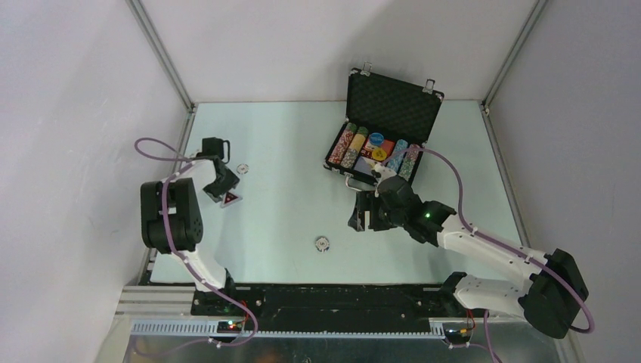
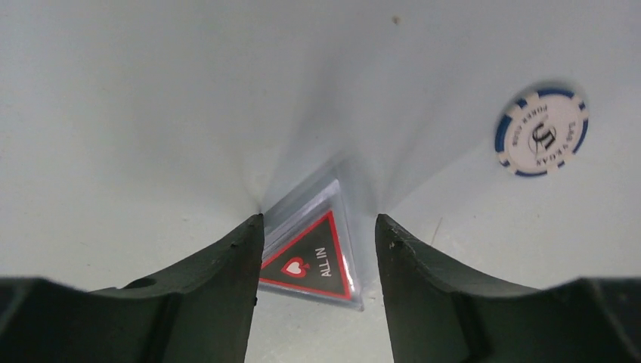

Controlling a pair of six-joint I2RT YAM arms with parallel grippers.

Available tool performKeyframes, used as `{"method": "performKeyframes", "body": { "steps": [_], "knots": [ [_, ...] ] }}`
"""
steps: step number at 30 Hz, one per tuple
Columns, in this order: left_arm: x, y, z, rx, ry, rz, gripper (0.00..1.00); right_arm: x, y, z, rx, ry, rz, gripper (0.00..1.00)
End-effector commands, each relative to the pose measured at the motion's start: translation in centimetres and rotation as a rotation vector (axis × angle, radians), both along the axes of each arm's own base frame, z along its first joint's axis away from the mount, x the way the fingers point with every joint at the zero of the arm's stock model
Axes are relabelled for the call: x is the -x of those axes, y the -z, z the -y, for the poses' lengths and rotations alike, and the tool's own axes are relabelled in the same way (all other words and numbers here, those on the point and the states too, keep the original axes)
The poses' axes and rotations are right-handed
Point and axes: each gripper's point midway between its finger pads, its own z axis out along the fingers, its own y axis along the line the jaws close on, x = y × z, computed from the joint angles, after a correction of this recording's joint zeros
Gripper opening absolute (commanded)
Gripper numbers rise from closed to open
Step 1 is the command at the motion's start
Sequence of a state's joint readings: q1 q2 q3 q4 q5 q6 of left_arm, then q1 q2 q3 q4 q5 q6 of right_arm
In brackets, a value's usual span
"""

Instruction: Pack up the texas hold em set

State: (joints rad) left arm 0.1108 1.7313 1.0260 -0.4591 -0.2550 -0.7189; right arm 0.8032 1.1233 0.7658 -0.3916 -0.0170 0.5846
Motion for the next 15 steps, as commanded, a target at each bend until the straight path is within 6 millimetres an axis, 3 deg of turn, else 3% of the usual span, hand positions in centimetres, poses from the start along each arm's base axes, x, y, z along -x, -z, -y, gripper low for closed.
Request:
{"method": "performKeyframes", "body": {
  "steps": [1,8,15],
  "knots": [
    [1.1,-0.3,1.8,-0.002,0.085,-0.026,0.61,0.1,-0.8,0.0,-0.031,0.008,0.011,0.78],
    [0.9,-1.0,2.3,-0.063,0.144,-0.021,0.67,0.4,-0.9,0.2,-0.033,0.013,0.009,0.78],
    [0.6,-1.2,3.2,-0.106,0.2,-0.027,0.64,0.7,-0.6,0.6,-0.028,0.021,0.0,0.78]
  ]
}}
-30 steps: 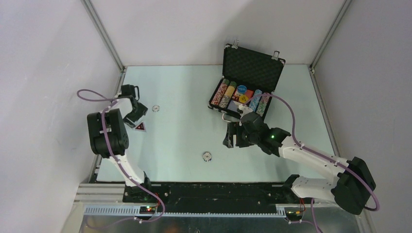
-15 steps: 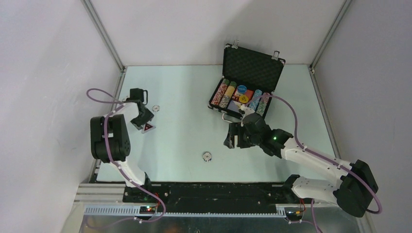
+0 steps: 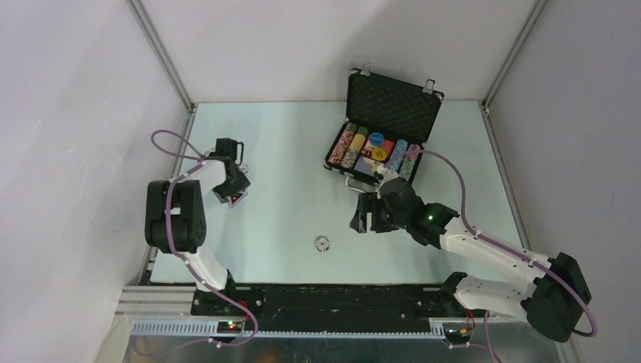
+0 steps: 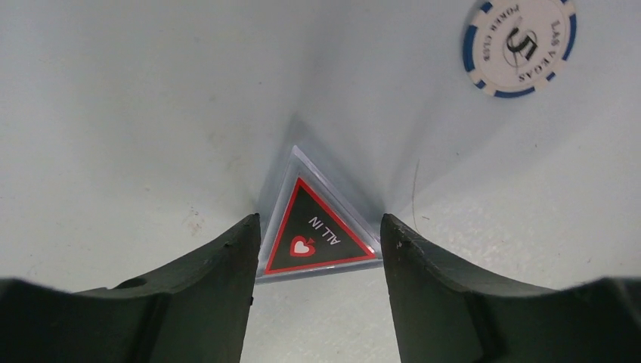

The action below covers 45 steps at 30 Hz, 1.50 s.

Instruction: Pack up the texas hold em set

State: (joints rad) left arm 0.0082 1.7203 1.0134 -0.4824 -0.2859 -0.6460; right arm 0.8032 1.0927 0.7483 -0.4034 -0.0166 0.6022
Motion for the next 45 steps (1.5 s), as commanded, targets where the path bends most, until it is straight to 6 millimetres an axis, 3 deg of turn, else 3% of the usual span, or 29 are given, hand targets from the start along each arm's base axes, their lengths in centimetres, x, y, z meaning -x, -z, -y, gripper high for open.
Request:
{"method": "performKeyframes", "body": {
  "steps": [1,13,17,22,29,38,45],
  "knots": [
    [-0.2,-1.4,0.4,-0.061,0.054,0.023,0.64,0.2,-0.6,0.2,-0.018,0.009,0.009,0.78],
    [-0.2,-3.0,1.1,-0.167,0.087,0.054,0.64,0.5,-0.2,0.7,-0.006,0.017,0.004,0.78],
    [-0.6,-3.3,2.3,-0.146,0.125,0.07,0.59,0.5,-0.2,0.7,-0.005,0.017,0.004,0.78],
    [-0.6,-2.2,2.9,-0.117,0.142,0.042,0.59,0.5,-0.1,0.8,-0.002,0.016,0.002,0.78],
    [-1.0,-3.3,3.1,-0.087,0.084,0.111,0.61,0.5,0.2,0.7,0.004,0.011,-0.001,0.78],
    [-0.7,-2.8,1.1,-0.114,-0.037,0.117,0.59,0.8,0.2,1.3,0.011,0.014,0.001,0.78],
    [-0.3,-4.3,-1.2,-0.123,-0.1,0.16,0.64,0.9,0.6,1.3,0.013,0.015,-0.008,0.79]
  ]
}}
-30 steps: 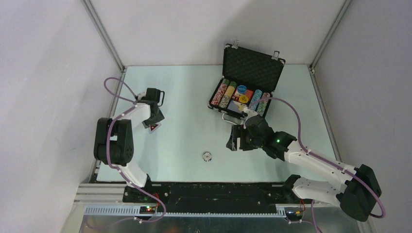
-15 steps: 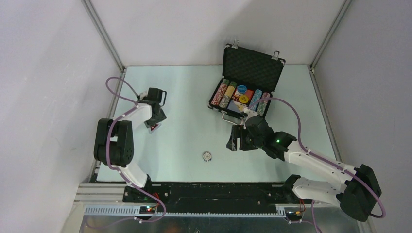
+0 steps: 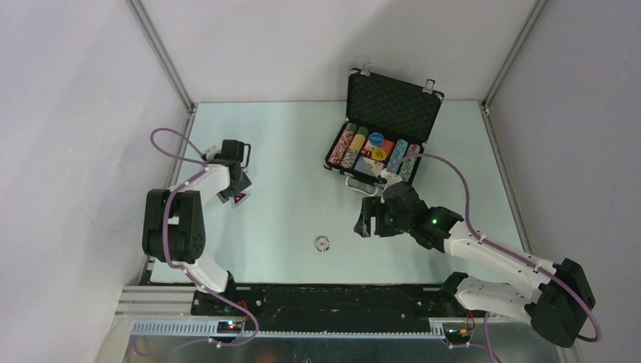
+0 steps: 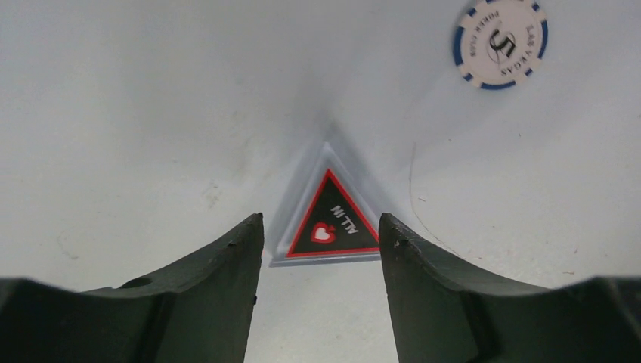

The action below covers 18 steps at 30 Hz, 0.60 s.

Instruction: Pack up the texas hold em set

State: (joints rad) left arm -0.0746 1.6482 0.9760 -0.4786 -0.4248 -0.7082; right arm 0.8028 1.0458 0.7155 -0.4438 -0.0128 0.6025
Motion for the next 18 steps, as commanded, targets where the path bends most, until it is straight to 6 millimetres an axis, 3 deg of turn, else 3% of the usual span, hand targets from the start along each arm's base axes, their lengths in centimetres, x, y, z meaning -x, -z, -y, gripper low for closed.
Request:
{"method": "performKeyframes", "body": {
  "steps": [1,5,9,18],
  "knots": [
    [-0.7,-2.6,-1.9,-0.018,-0.069,0.101,0.66,-0.2,-0.1,0.0,-0.011,0.009,0.008,0.79],
    [-1.0,-1.6,-1.8,0.0,-0.065,0.074,0.87,-0.2,-0.2,-0.4,-0.024,0.002,0.006,0.79],
    [-1.2,0.1,-1.4,0.022,-0.075,0.044,0.99,-0.1,-0.1,-0.3,-0.019,0.0,0.004,0.79],
    [-2.4,-0.1,-1.2,0.009,-0.028,0.033,1.0,-0.3,0.4,-0.6,-0.015,-0.007,-0.005,0.79]
  ]
}}
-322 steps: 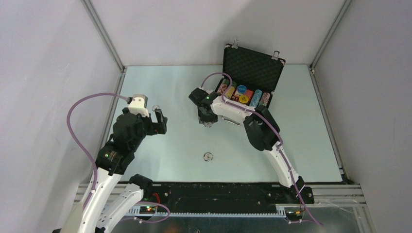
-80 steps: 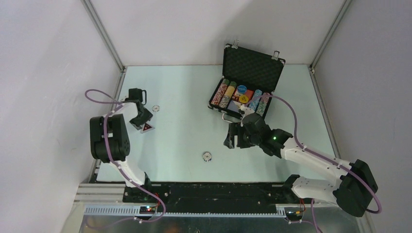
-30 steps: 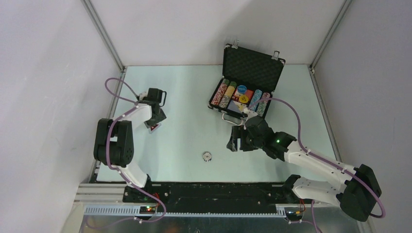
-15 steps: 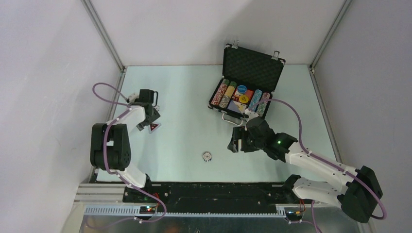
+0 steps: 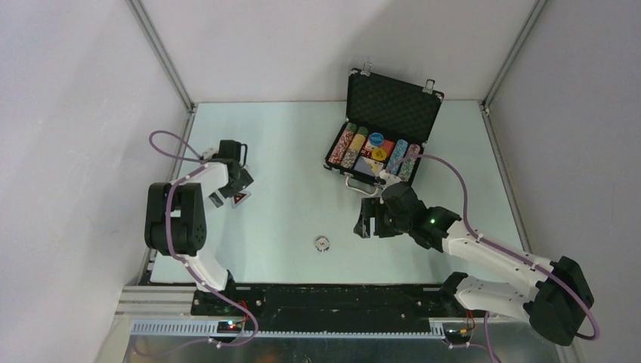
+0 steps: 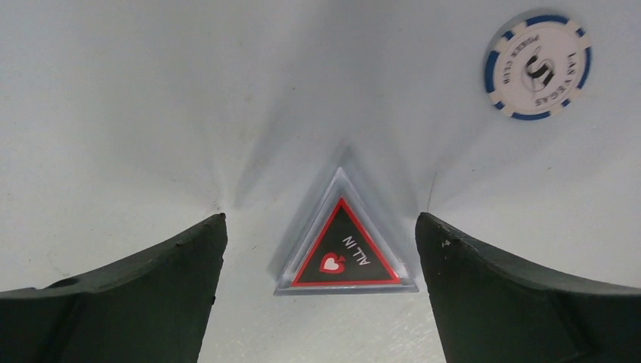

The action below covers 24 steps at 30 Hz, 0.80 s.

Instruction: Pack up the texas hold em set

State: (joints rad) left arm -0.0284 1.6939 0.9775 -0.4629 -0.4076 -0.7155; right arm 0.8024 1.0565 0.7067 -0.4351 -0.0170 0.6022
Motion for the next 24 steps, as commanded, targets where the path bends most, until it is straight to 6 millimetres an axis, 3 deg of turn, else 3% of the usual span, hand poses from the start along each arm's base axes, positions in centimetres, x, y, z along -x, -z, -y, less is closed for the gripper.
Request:
{"method": "performKeyframes", "body": {
  "steps": [1,12,20,24],
  "knots": [
    [-2.6,-1.5,0.2,-0.008,0.032,0.051,1.0,-0.4,0.0,-0.6,-0.022,-0.004,0.001,0.79],
    [-3.4,-1.6,0.7,-0.013,0.127,0.008,1.0,-0.4,0.3,-0.7,-0.015,-0.009,-0.006,0.79],
    [-3.7,-2.7,1.0,-0.007,0.153,0.112,1.0,-0.3,0.5,-0.6,-0.007,-0.013,-0.011,0.79],
    [-4.5,-4.2,2.5,0.057,0.207,0.25,1.0,-0.2,0.6,-0.4,0.004,-0.013,-0.013,0.79]
  ]
}}
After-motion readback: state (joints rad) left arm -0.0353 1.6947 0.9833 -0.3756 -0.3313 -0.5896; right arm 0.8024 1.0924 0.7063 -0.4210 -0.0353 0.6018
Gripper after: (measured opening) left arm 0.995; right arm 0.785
